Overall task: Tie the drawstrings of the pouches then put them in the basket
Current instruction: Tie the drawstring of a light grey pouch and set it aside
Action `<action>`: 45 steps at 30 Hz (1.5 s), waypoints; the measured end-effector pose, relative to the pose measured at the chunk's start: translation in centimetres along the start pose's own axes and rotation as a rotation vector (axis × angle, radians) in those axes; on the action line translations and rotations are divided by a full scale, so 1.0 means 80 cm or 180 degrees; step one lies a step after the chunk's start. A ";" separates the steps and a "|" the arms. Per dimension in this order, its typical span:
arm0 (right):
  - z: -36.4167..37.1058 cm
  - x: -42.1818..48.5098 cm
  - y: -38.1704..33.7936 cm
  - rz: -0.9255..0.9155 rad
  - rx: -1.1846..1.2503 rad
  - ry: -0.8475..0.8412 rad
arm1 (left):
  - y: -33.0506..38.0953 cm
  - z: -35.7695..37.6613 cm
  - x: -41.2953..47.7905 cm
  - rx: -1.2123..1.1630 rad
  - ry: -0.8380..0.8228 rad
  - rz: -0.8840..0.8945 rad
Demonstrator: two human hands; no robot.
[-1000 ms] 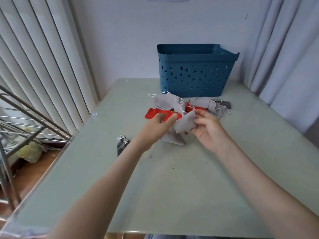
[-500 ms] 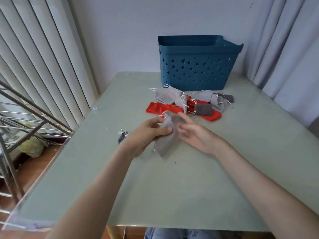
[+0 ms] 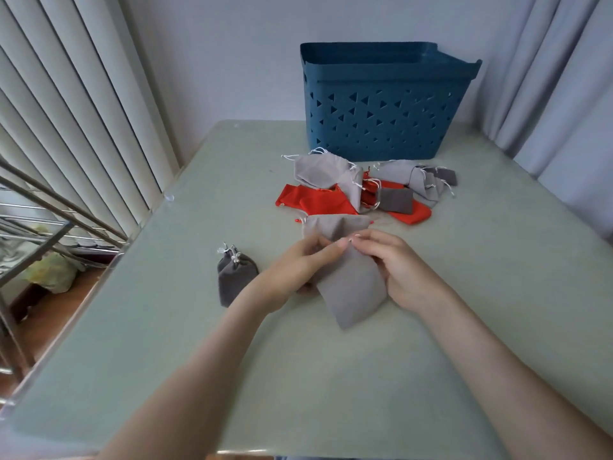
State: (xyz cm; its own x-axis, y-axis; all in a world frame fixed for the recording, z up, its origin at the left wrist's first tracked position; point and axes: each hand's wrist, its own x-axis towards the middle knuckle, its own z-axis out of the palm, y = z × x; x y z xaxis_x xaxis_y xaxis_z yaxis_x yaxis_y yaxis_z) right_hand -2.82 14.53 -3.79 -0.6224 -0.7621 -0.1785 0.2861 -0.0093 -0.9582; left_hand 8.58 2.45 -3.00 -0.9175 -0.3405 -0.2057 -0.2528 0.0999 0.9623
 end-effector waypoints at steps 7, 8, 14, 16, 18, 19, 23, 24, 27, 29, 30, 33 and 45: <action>-0.010 0.005 0.004 -0.0272 -0.0203 0.0353 | -0.006 -0.012 0.004 0.0220 -0.0038 -0.0477; -0.010 0.007 0.004 -0.0370 -0.0220 0.0378 | -0.005 -0.012 0.004 0.0211 -0.0080 -0.0452; -0.018 0.014 0.007 -0.0580 0.0255 0.0459 | -0.007 -0.017 0.006 0.0175 -0.0048 -0.0410; -0.018 0.015 0.007 -0.0512 0.0544 0.0458 | -0.010 -0.019 0.007 0.0162 0.0057 -0.0340; -0.018 0.014 0.005 -0.0469 0.0753 0.0466 | -0.013 -0.022 0.007 0.0214 0.0122 -0.0197; -0.018 0.014 0.004 -0.0466 0.0843 0.0502 | -0.015 -0.024 0.006 0.0251 0.0104 -0.0118; -0.020 0.012 0.000 -0.0501 0.1047 0.0626 | -0.020 -0.032 0.005 0.0367 -0.0079 0.0028; -0.020 0.011 -0.001 -0.0498 0.1108 0.0605 | -0.020 -0.032 0.005 0.0431 -0.0066 0.0049; -0.026 0.012 -0.005 -0.0467 0.1455 0.0612 | -0.019 -0.036 0.004 0.0484 0.0092 0.0140; -0.038 0.016 -0.009 -0.0435 0.1658 0.0803 | -0.019 -0.040 0.003 0.0220 0.0141 0.0237; -0.044 0.017 -0.011 -0.0419 0.1676 0.0896 | -0.018 -0.040 0.002 0.0036 0.0113 0.0291; -0.048 0.016 -0.010 -0.0520 0.1182 0.0936 | -0.010 -0.031 0.000 -0.0760 -0.0079 0.0353; -0.010 0.001 0.000 -0.0848 -0.0255 0.0078 | -0.009 -0.012 0.006 -0.1940 -0.0223 0.0306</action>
State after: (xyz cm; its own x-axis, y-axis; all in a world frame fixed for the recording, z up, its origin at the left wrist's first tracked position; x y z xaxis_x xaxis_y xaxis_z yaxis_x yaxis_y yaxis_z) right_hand -3.43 15.01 -3.99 -0.6857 -0.7238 0.0776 0.0522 -0.1553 -0.9865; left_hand 8.58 1.34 -3.62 -0.9506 -0.2923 -0.1044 0.0338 -0.4318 0.9014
